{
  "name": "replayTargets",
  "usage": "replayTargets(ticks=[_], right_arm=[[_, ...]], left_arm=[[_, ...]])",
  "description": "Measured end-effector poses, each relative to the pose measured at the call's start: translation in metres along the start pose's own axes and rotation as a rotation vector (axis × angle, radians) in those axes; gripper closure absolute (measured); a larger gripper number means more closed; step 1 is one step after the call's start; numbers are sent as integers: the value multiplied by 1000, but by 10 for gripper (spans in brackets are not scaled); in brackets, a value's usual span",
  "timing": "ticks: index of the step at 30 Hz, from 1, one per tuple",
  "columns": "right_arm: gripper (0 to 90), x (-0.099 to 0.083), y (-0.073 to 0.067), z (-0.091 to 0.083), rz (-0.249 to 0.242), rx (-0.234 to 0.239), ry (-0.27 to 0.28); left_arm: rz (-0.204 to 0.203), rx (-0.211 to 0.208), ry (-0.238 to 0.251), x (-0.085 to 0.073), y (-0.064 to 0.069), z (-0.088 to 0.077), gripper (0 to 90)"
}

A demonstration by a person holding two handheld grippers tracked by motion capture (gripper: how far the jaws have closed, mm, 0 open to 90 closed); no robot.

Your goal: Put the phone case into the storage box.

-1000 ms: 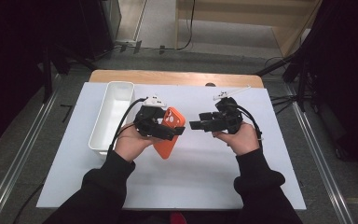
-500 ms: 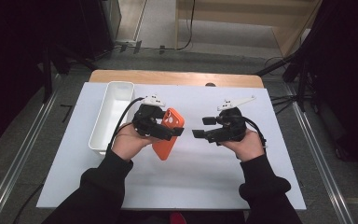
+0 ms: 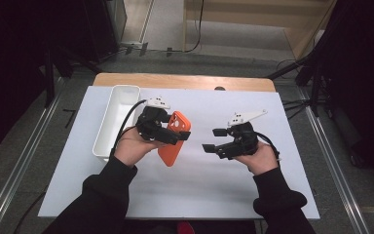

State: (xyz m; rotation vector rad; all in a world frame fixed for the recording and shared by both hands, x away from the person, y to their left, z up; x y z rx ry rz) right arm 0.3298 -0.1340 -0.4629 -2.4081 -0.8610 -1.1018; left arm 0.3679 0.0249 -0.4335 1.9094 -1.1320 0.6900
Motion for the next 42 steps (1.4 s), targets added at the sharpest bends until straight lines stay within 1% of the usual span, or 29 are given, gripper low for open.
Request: replayTargets(ticks=[2,5,8,12,15,20,25,29,31,35,37,42], right_arm=[[240,-3,0,1,-5,-2,-9],[240,-10,1,3,19,-17,-47],[240,-15,0,3,19,-15,-46],[240,-23,0,3,9,-24,-38],[240,-32,-3,3,13,-23,-49],[240,-41,-4,2,13,-31,-47],[240,-50,-5,-4,22,-37,-43],[240,-59,-7,-9,30,-34,-37],[240,-64,-8,-10,24,-34,-40],[240,-73,-9,-12,32,-38,-42],[240,-76,-9,-13,28,-41,-37],[240,-84,-9,-15,46,-30,-31]], left_arm=[[-7,-4,-1,0,0,-1,160],[-12,-9,-1,0,-1,-2,160],[-8,-13,-2,1,-1,-3,160],[-14,-22,6,2,-2,-4,160],[-8,-23,1,3,-3,-5,160],[-5,-31,4,4,-3,-5,160],[-15,-35,15,4,-3,-5,160],[-11,-33,6,3,-3,-5,160],[-10,-35,3,3,-3,-5,160],[-13,-43,10,4,-3,-6,160],[-17,-46,11,4,-4,-6,160],[-19,-55,15,4,-4,-8,160]])
Point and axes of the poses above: each handheld gripper's, and its own axes: z roughly forward along the jaws, x roughly out of its top, y roughly to its right, the point moved 8 cm from there along z, roughly forward along the jaws, and after that the axes turned 15 degrees about -x, right-handed, at the moved point
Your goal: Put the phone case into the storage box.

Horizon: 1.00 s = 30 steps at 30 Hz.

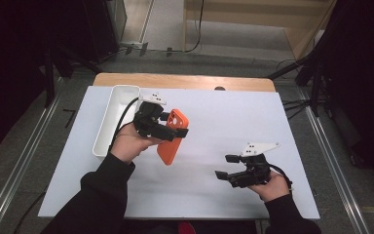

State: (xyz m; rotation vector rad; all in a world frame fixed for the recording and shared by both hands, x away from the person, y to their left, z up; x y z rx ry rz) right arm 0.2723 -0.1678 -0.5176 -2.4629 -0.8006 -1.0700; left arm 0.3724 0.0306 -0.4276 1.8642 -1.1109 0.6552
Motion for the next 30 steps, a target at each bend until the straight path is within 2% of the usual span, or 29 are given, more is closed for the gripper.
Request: replayTargets(ticks=[5,8,12,18,30], right_arm=[[240,-8,2,0,15,-2,-7],[240,-13,4,1,3,-27,-19],[237,-18,3,0,17,-4,-20],[236,-25,6,0,29,-13,-27],[233,-27,9,-1,26,-27,-11]], left_arm=[[-5,-8,-7,0,0,-1,159],[-11,-16,0,1,0,-3,159],[-17,-15,0,2,-1,-7,159],[-19,-9,9,3,-3,-15,159],[-35,-8,22,6,-6,-32,159]])
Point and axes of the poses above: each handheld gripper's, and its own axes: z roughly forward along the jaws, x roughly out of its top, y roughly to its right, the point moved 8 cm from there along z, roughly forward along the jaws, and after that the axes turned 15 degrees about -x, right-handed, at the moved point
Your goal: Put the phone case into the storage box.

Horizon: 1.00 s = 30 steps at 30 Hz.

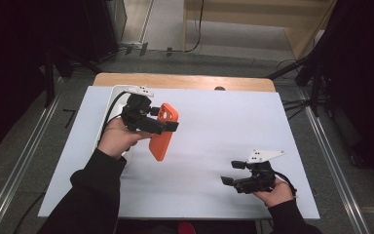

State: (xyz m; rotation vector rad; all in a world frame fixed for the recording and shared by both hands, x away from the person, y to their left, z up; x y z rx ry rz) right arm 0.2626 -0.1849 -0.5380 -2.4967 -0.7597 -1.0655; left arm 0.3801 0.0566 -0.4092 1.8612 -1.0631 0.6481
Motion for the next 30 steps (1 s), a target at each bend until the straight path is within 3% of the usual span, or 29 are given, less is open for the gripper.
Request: replayTargets(ticks=[4,10,25,30], right_arm=[[234,-1,0,1,-3,-2,-12],[226,3,-2,-1,-19,-8,11],[223,-2,-2,4,-40,-2,-28],[223,-3,-1,4,-37,-3,-32]], left_arm=[[-5,0,-3,1,0,-5,159],[0,11,6,2,-1,-13,159],[-14,29,29,5,-5,-43,159],[-11,52,40,6,-7,-53,159]])
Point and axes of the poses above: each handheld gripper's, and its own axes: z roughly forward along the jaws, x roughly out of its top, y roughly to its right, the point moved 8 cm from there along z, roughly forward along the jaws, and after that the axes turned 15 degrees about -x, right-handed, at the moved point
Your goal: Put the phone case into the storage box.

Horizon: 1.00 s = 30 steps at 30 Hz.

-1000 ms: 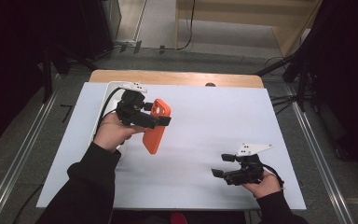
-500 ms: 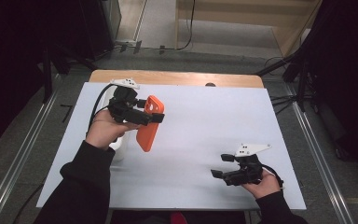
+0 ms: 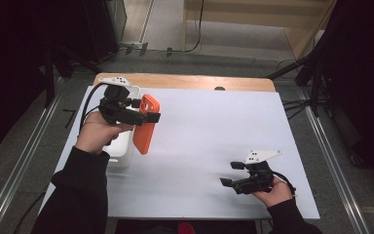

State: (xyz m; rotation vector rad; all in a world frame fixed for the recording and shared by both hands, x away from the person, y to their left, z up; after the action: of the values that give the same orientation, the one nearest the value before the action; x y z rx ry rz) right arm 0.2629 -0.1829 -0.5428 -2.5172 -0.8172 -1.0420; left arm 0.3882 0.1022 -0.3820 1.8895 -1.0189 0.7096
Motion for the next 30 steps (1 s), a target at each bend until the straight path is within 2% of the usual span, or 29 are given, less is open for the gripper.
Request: replayTargets(ticks=[7,14,18,24,30], right_arm=[[223,3,-2,-2,-2,5,16],[223,2,-2,-1,-8,4,5],[223,2,-4,-2,-10,23,7],[223,1,-4,-1,-11,20,0],[223,0,-5,-1,-24,19,0]], left_arm=[[-7,19,29,1,-4,-15,158],[-12,48,60,2,-9,-31,159],[-10,89,57,2,-14,-36,159],[-26,114,78,1,-19,-46,159],[-32,170,95,1,-25,-54,158]])
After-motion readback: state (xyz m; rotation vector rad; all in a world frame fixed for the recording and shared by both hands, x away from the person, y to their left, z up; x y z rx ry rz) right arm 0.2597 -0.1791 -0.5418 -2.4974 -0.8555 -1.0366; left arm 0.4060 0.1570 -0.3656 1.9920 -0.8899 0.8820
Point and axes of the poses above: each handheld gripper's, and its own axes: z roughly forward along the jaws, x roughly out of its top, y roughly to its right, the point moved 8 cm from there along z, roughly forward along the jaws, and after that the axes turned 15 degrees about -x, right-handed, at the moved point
